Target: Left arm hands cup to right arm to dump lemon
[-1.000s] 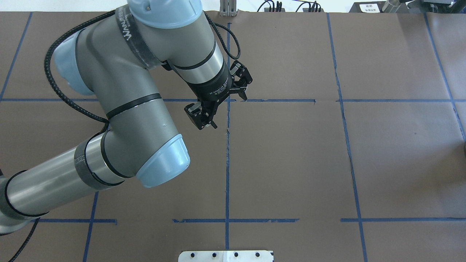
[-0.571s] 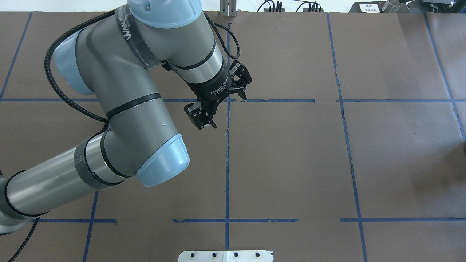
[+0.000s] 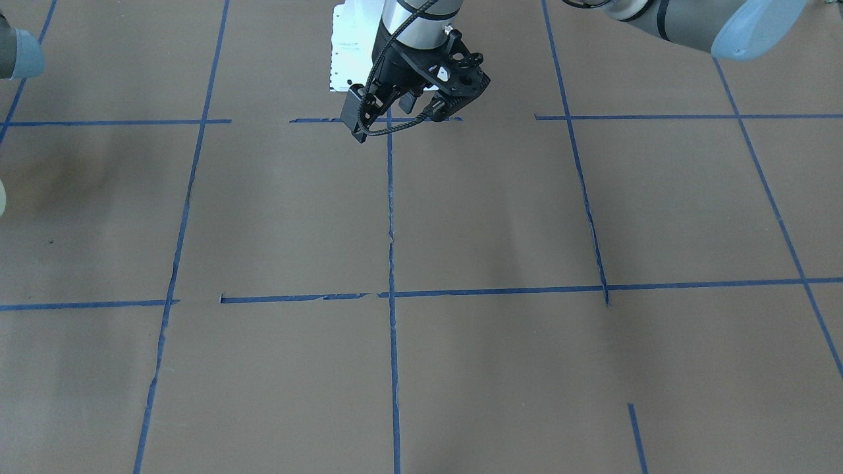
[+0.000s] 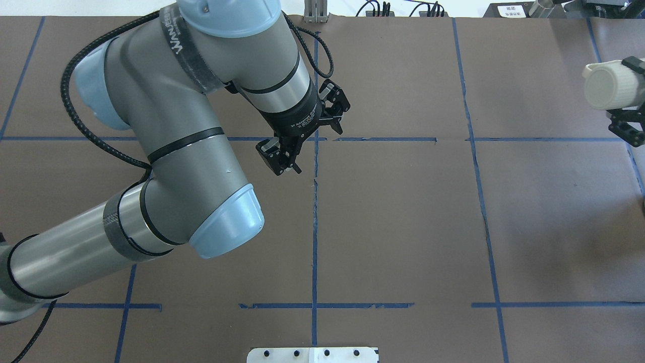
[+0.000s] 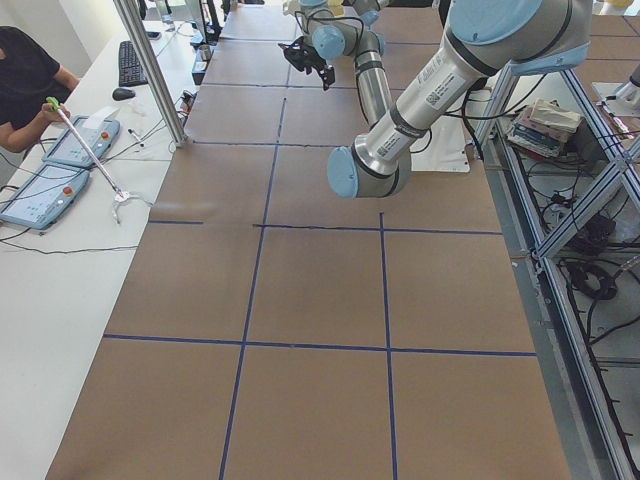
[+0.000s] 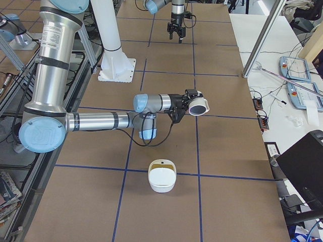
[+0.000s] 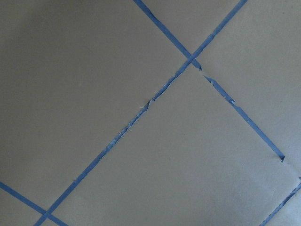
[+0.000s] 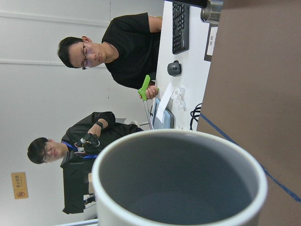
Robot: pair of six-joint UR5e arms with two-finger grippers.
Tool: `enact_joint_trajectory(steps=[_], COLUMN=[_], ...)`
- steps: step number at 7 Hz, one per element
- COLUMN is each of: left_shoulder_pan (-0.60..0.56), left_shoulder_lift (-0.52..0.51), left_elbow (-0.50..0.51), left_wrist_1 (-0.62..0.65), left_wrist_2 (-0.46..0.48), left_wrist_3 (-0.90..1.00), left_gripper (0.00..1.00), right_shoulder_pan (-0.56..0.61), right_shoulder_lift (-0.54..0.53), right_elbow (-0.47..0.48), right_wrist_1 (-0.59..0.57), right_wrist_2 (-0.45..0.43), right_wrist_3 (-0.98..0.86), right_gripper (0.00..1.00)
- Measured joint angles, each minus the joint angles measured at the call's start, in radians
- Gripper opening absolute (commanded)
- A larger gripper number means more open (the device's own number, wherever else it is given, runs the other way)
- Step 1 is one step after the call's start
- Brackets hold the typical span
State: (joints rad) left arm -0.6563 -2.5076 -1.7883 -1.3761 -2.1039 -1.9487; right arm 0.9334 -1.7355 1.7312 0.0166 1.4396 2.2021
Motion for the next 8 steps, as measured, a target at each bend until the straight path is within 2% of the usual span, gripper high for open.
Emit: enact_joint_trajectory(steps=[2, 4, 6, 8], left_shoulder_pan=[-0.007, -0.046, -0.074, -0.094], left_shoulder_lift=[-0.003, -0.003, 0.001, 0.004], left_elbow=[0.002, 0.013, 0.02, 0.037], left_wrist_1=[-0.029, -0.044, -0.043, -0.036], left_wrist_2=[0.053, 0.073, 0.071, 0.064], left_wrist_3=[0.019, 0.142, 0.298, 0.404], left_gripper=[1.0, 1.0, 0.99, 0.98], right_shoulder_pan=[-0.074, -0.21, -0.346, -0.432], right_shoulder_lift=[0.105, 0.203, 0.373, 0.515], right_elbow=[0.004, 0.001, -0.001, -0.003], right_wrist_1=[-0.108, -0.206, -0.41, -0.614], right_wrist_2=[-0.033, -0.178, -0.347, -0.433], right_wrist_3=[-0.332, -0.675, -0.913, -1.089], right_gripper=[0.11, 0.1, 0.09, 0.08])
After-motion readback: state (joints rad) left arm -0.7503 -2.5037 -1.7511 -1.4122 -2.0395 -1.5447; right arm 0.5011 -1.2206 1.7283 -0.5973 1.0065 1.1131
